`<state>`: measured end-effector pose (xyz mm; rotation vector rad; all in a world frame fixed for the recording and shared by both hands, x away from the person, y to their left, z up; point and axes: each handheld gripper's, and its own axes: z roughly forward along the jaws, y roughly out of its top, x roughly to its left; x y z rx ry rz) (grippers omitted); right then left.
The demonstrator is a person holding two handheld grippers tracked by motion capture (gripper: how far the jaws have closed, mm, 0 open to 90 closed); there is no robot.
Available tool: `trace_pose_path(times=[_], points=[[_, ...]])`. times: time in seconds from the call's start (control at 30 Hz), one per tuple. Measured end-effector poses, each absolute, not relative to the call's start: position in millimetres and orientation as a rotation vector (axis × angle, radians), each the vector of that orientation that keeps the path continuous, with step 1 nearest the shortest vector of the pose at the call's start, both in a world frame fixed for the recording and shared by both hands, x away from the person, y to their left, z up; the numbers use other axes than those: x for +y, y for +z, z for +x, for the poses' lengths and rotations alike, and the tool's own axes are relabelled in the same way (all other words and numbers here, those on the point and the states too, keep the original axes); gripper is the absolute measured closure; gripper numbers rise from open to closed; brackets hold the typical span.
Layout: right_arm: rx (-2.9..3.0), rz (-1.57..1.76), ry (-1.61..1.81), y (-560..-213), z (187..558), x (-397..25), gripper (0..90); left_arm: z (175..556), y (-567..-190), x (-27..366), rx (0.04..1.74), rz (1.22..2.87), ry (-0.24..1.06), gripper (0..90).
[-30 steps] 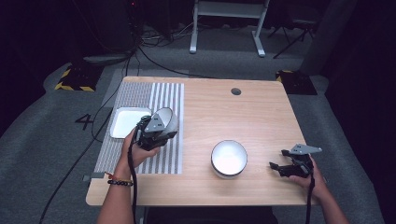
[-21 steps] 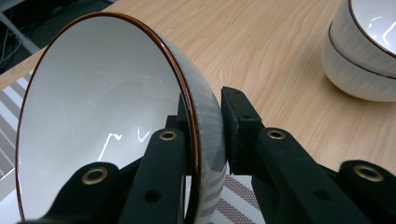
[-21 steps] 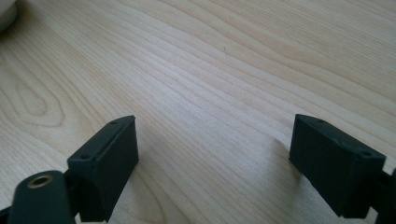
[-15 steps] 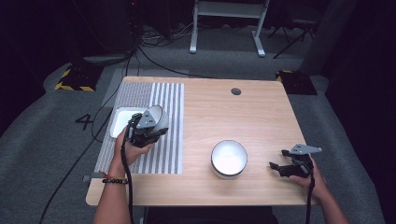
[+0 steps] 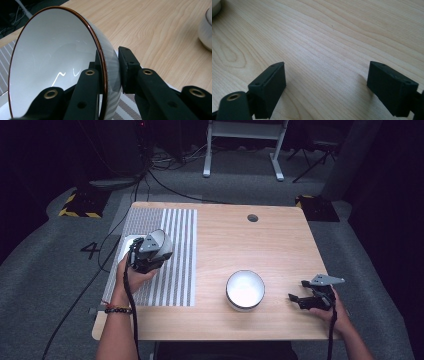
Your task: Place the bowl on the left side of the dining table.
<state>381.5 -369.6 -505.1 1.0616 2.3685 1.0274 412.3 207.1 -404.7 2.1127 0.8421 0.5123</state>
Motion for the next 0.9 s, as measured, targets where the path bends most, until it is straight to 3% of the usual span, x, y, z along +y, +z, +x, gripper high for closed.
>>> trace_pose_path(times=[0.9], points=[[2.367,1.064,1.026,-505,381,-370,15.6,437,-425,232,0.999,2.187,0.531,78.3]])
